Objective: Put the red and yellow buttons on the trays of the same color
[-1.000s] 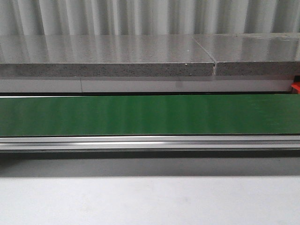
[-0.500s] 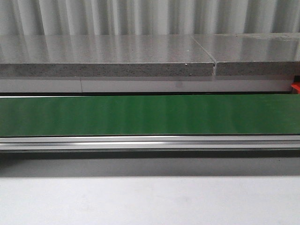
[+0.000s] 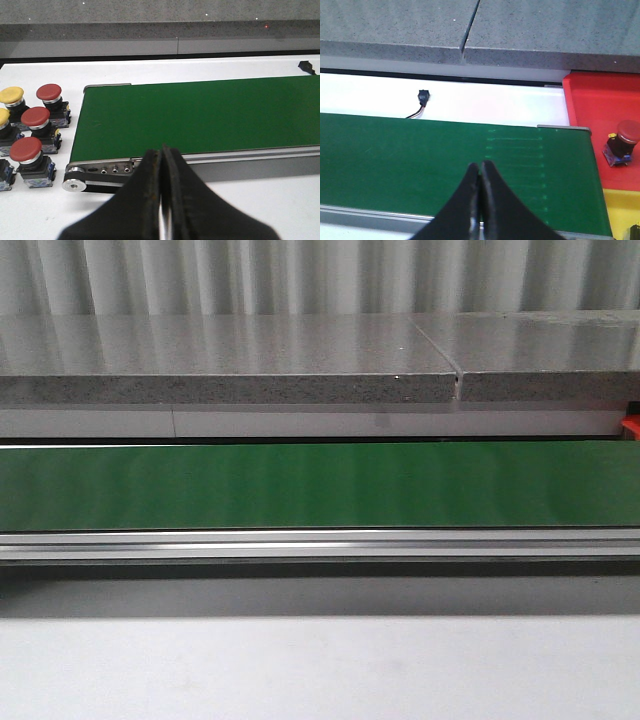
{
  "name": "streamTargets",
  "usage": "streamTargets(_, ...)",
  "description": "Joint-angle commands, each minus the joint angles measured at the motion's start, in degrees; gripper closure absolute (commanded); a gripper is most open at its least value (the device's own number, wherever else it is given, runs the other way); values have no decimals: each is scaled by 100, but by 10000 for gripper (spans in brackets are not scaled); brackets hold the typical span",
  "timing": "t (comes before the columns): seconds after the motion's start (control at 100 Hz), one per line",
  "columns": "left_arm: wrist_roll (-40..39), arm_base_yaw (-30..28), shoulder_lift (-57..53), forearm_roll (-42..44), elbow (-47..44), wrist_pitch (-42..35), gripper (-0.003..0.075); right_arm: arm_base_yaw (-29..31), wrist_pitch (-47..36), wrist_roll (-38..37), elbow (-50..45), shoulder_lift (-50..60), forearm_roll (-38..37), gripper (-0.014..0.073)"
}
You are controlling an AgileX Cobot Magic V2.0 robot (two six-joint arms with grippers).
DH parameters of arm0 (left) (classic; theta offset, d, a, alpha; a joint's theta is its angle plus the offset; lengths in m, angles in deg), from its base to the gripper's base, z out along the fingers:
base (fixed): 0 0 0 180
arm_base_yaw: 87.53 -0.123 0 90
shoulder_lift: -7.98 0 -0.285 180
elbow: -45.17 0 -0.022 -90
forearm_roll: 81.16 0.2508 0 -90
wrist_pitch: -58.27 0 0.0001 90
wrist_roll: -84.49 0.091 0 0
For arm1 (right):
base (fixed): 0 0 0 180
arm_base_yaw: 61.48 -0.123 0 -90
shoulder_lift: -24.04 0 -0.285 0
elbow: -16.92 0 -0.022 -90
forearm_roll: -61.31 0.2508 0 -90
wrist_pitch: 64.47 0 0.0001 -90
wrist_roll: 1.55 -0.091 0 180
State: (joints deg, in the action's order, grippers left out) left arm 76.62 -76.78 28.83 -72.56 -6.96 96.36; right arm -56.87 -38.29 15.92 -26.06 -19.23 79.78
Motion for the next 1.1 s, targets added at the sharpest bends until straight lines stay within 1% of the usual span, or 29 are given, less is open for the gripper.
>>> streamTargets(0.0,-11,58,66,-16,132,-474,741,-11,-339,68,141,22,60,662)
streamTargets(0.9,-11,58,76,-27,119,-428,737,-11,-339,68,141,22,60,662)
streamTargets(0.94,-11,58,76,-27,97,-348,717,-11,-339,68,141,22,60,662)
streamTargets(0.99,-11,58,76,-27,72,-222,664,-11,-339,68,141,22,60,662)
streamTargets(1.04,-11,58,76,-27,49,-86,573,-11,-339,68,141,22,60,662)
streamTargets(1.08,-11,58,76,-27,39,16,468,-11,-339,68,141,22,60,662)
streamTargets(1.09,-11,58,76,-27,39,19,428,-11,-339,68,141,22,60,662)
